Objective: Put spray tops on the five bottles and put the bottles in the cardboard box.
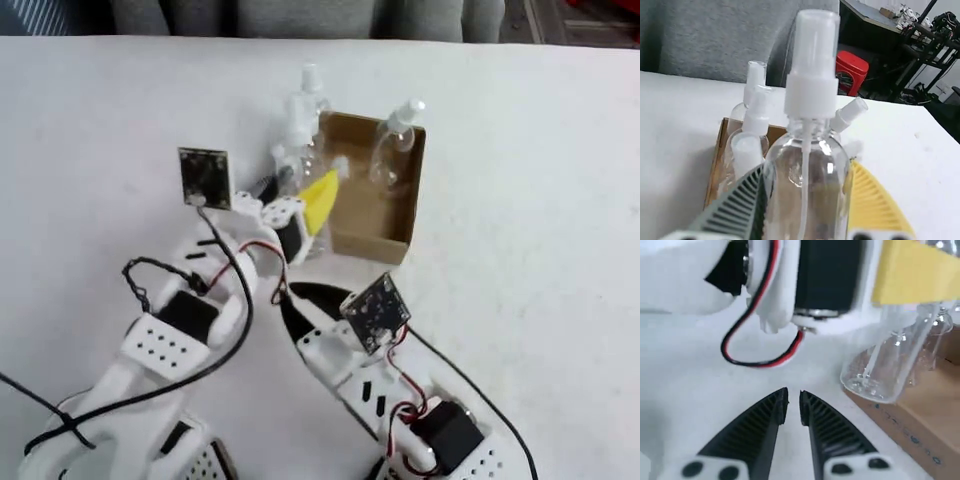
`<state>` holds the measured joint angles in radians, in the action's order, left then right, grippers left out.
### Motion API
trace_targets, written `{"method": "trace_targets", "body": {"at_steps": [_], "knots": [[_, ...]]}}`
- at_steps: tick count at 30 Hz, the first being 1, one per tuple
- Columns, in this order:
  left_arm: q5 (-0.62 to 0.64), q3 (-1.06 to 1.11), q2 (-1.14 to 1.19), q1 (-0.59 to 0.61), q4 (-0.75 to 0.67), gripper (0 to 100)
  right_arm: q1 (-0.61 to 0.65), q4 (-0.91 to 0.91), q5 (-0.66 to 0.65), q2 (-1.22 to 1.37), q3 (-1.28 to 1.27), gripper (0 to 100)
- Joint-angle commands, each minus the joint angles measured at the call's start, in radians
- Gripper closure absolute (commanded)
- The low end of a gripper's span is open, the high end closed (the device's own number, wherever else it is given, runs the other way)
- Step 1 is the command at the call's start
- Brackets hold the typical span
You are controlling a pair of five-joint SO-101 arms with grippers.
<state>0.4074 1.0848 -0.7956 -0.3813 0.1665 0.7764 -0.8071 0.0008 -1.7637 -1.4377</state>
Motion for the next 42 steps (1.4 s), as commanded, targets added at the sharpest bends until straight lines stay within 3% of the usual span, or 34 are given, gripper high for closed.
{"method": "trace_targets", "body": {"at_steps": [1, 16, 22, 25, 29, 35, 42], "knots": [[0.005, -0.057, -0.087, -0.045, 0.089, 98, -0.062, 0.019, -0.005, -0.007, 0.005, 98.4], [0.012, -0.052, -0.366, -0.131, 0.385, 98, -0.222, 0.028, -0.012, -0.018, -0.04, 98.4], [0.006, -0.046, -0.372, -0.13, 0.4, 98, -0.251, 0.027, -0.012, -0.039, -0.04, 98.4], [0.005, -0.02, -0.371, -0.13, 0.384, 98, -0.288, 0.025, -0.012, -0.039, -0.051, 98.4], [0.011, 0.035, -0.369, -0.102, 0.241, 98, -0.364, -0.007, -0.014, -0.039, -0.091, 98.4], [0.005, 0.098, -0.363, -0.088, 0.075, 98, -0.641, -0.028, -0.066, -0.036, -0.118, 98.4], [-0.089, -0.066, -0.061, -0.093, 0.063, 98, -0.862, 0.091, -0.097, -0.028, -0.252, 98.4]]}}
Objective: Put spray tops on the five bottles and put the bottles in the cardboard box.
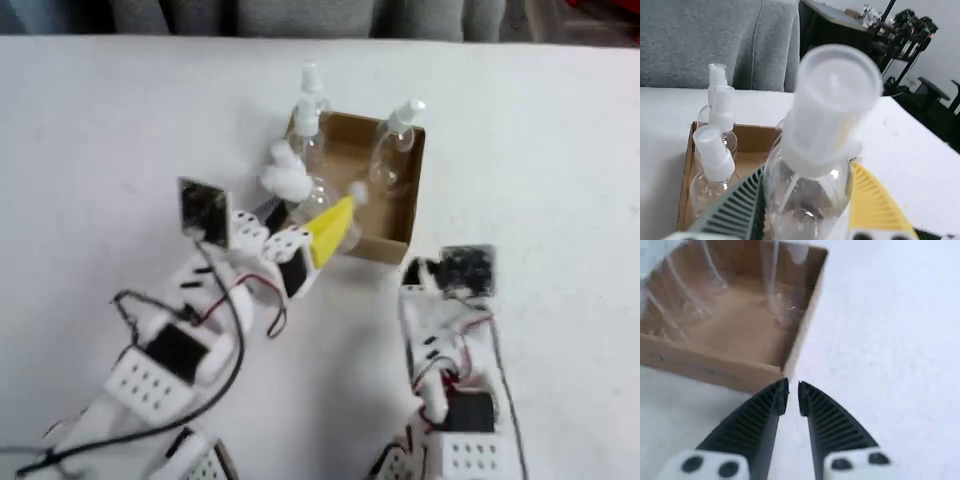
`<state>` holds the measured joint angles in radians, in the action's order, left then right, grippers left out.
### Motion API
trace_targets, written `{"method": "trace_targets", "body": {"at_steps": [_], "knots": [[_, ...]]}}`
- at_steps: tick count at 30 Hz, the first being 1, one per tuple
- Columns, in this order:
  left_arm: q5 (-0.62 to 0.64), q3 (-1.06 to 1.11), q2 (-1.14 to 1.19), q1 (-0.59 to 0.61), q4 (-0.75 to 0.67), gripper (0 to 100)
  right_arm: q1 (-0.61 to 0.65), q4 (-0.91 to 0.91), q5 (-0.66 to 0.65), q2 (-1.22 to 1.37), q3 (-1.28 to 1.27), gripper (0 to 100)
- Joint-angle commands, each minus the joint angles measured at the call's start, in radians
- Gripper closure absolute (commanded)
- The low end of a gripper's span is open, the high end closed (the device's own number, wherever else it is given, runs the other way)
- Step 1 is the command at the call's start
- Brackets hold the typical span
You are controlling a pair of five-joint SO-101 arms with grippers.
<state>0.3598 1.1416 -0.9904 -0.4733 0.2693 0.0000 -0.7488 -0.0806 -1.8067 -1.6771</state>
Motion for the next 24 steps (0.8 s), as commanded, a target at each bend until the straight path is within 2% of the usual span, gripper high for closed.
{"method": "trace_targets", "body": {"at_steps": [1, 5, 10, 18, 24], "knots": [[-0.048, -0.15, 0.182, -0.001, -0.046, 98, -0.107, 0.031, -0.015, 0.021, -0.014, 98.4], [-0.048, -0.221, 0.337, -0.002, -0.164, 98, -0.162, 0.03, -0.015, 0.021, -0.014, 98.4], [-0.051, -0.241, 0.46, -0.045, -0.301, 98, -0.165, 0.03, -0.015, 0.021, -0.014, 98.4], [-0.218, -0.245, 0.656, -0.122, -0.499, 98, -0.163, 0.015, -0.015, 0.021, -0.014, 98.4], [-0.235, -0.353, 0.802, -0.113, -0.535, 98, -0.162, 0.012, -0.015, 0.021, -0.014, 98.4]]}}
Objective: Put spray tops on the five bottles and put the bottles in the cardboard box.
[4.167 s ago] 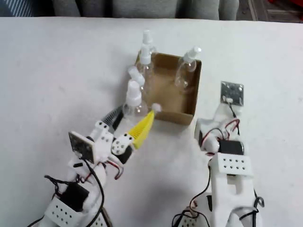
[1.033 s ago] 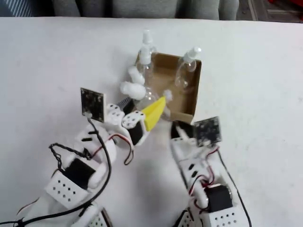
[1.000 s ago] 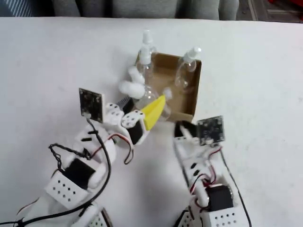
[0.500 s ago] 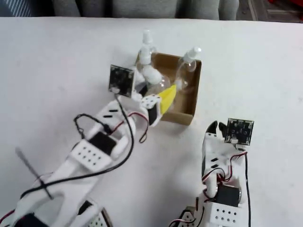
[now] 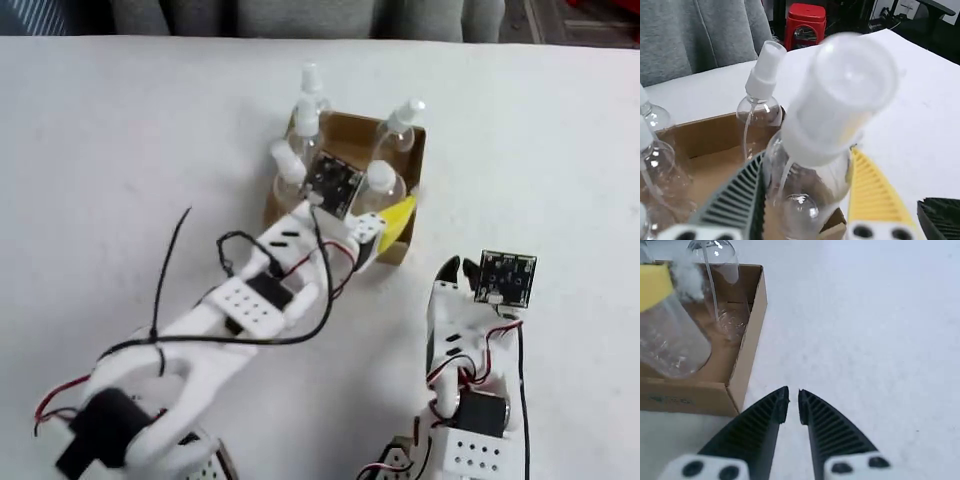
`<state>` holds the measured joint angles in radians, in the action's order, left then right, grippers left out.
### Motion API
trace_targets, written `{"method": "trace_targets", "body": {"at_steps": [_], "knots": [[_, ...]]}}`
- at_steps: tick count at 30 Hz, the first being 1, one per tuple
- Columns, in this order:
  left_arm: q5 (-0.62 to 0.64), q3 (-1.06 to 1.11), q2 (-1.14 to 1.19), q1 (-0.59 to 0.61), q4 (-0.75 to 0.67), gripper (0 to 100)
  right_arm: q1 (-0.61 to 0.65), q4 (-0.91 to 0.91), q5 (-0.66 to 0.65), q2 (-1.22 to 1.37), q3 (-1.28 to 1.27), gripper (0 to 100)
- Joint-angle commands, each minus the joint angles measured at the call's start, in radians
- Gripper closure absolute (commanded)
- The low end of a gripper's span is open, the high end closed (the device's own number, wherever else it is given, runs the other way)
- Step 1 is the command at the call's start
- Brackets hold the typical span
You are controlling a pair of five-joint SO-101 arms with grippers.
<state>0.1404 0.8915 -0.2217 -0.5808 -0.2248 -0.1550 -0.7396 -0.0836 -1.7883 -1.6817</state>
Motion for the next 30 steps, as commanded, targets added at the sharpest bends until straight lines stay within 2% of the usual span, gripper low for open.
{"method": "trace_targets", "body": {"at_steps": [1, 13, 30], "knots": [[-0.015, -0.12, 0.054, -0.005, -0.041, 98, -0.007, 0.002, -0.012, 0.002, -0.009, 98.4], [-0.014, -0.227, 0.202, 0.068, -0.041, 98, -0.007, 0.002, -0.012, 0.002, -0.009, 98.4], [-0.008, -0.313, 0.384, 0.058, -0.043, 98, -0.007, 0.001, -0.012, 0.002, -0.009, 98.4]]}}
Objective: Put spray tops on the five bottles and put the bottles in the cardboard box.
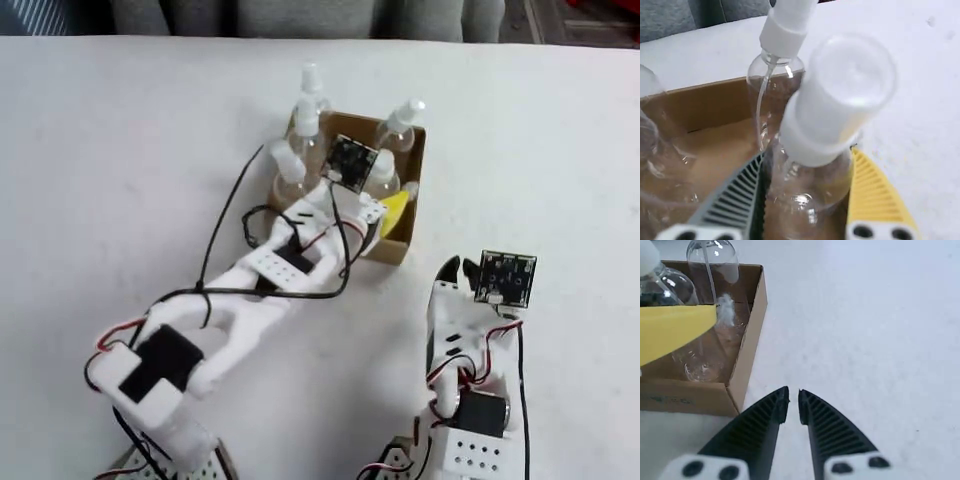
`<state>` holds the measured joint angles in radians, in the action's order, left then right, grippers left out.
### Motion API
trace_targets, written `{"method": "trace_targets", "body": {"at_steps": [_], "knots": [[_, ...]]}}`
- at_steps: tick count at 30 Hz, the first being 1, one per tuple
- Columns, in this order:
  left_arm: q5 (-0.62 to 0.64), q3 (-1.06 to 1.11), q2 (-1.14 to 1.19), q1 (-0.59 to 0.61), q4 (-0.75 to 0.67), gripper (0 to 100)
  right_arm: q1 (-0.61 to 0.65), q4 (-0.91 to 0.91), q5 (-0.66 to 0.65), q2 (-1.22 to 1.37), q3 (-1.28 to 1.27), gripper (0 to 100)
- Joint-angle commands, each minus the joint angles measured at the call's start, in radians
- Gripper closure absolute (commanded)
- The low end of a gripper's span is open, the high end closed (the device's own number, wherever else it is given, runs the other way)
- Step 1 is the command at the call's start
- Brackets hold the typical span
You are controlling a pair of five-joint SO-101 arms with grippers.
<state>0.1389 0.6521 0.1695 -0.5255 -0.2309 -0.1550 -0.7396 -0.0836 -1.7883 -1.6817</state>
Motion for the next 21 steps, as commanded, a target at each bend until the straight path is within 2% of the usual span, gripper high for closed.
{"method": "trace_targets", "body": {"at_steps": [1, 21], "knots": [[-0.006, -0.078, -0.001, 0.004, -0.037, 98, -0.007, 0.001, -0.012, 0.002, -0.009, 98.4], [-0.006, -0.078, 0.076, 0.002, -0.037, 98, -0.007, 0.001, -0.012, 0.002, -0.009, 98.4]]}}
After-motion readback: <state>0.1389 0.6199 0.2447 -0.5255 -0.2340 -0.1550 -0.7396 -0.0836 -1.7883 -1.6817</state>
